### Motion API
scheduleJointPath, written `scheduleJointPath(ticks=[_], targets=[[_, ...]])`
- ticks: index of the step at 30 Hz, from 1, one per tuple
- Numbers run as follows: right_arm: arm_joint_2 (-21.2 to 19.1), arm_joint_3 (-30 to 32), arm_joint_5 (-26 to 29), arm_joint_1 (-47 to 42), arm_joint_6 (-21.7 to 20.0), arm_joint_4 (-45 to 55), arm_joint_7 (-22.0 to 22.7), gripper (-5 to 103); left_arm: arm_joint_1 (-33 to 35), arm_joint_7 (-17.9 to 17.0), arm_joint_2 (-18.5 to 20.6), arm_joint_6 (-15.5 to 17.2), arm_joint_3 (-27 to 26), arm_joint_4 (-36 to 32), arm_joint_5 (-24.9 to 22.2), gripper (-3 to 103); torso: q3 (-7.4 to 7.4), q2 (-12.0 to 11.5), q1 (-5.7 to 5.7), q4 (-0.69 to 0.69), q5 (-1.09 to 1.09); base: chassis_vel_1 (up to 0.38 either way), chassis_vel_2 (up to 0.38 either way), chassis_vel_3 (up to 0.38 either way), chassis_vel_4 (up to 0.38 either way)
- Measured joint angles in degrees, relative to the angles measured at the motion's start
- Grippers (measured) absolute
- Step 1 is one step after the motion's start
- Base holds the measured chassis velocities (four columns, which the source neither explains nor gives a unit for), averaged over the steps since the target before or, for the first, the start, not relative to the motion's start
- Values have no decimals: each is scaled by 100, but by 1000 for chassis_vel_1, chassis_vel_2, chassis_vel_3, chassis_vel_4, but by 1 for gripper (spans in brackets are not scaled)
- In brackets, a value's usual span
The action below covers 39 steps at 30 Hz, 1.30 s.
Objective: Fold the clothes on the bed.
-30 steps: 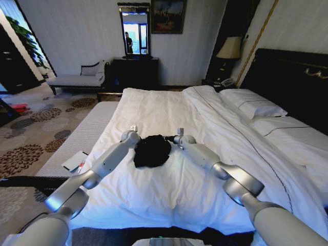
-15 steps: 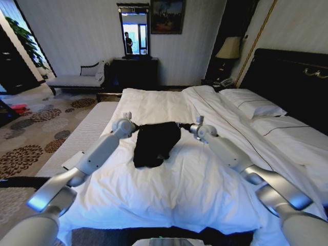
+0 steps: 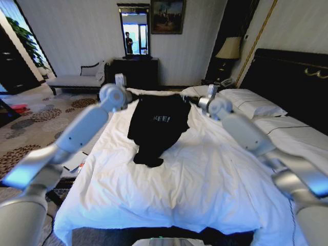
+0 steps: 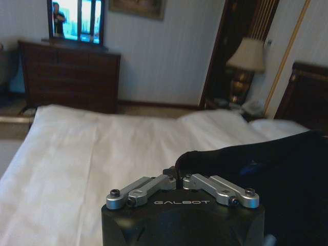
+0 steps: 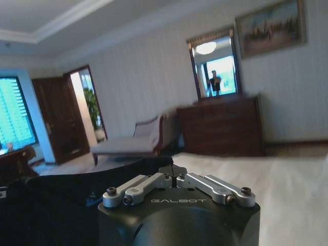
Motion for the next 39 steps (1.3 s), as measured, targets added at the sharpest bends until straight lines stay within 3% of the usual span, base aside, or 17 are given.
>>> scheduleJointPath(ticks=[6, 9, 13, 18, 22, 28, 32, 34, 39], targets=[[86, -267, 102, 711, -1, -333, -29, 0, -1098, 613, -169, -198, 499, 949, -61, 0, 0, 0, 0, -2, 2, 0, 0, 0, 0], [273, -423, 104, 1150, -3, -707, -64, 0, -1842, 1020, -441, -375, 851, 1755, -53, 0, -1, 0, -1, -4, 3, 0, 0, 0, 0], [665, -579, 68, 1585, 11, -1306, -201, 0, -2285, 1222, -554, -367, 967, 2232, -19, 0, 0, 0, 0, -8, 4, 0, 0, 0, 0], [1034, -693, 19, 1980, 40, -1777, -361, 0, -2589, 1219, -493, -270, 935, 2308, -81, 0, 0, 0, 1, 4, -4, 0, 0, 0, 0], [1072, -698, 20, 2135, 43, -1862, -390, 0, -2705, 1167, -401, -211, 898, 2139, -190, 0, -1, 0, 0, 4, -4, 0, 0, 0, 0], [773, -698, 91, 2169, 5, -1558, -358, 0, -2594, 904, -111, -141, 796, 1514, -480, 0, -2, 0, 0, -10, 5, 0, 0, 0, 0], [617, -646, 169, 2100, -66, -1286, -240, 0, -2433, 652, 128, -128, 699, 940, -690, 0, -1, 0, 0, -5, 5, 0, 0, 0, 0], [511, -523, 235, 2046, -218, -1008, -111, 0, -2301, 465, 323, -110, 594, 439, -824, 0, 0, 0, 0, 2, 0, 0, 0, 0, 0], [162, 43, 649, 1798, -884, 48, 460, 0, -1945, -126, 877, 32, 113, -771, -1377, 0, -1, 0, 0, -2, -1, 0, 0, 0, 0]])
